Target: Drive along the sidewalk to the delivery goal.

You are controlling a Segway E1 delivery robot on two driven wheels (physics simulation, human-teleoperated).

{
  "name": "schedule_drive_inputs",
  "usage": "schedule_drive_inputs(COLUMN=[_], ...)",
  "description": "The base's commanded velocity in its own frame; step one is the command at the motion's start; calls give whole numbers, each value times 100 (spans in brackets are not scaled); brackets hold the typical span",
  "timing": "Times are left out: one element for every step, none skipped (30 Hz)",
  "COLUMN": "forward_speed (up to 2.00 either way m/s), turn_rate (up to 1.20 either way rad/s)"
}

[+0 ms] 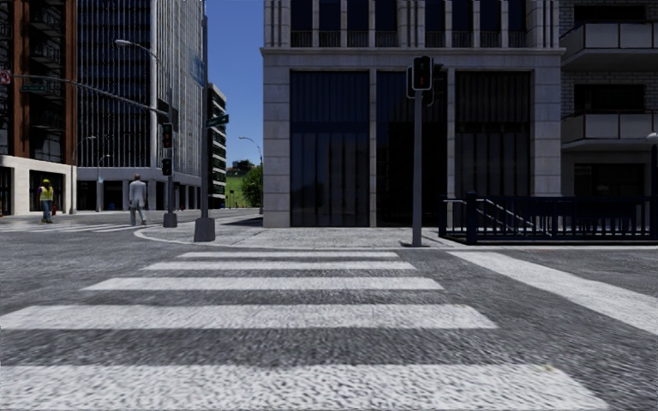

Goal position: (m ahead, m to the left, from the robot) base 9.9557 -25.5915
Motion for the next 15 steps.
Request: schedule_drive_inputs(forward_speed=[161, 161, 161, 161, 161, 161, 161, 161, 161, 161, 161, 161, 161, 161, 161], turn_rate=[0, 0, 0, 0, 0, 0, 0, 0, 0, 0, 0, 0, 0, 0, 0])
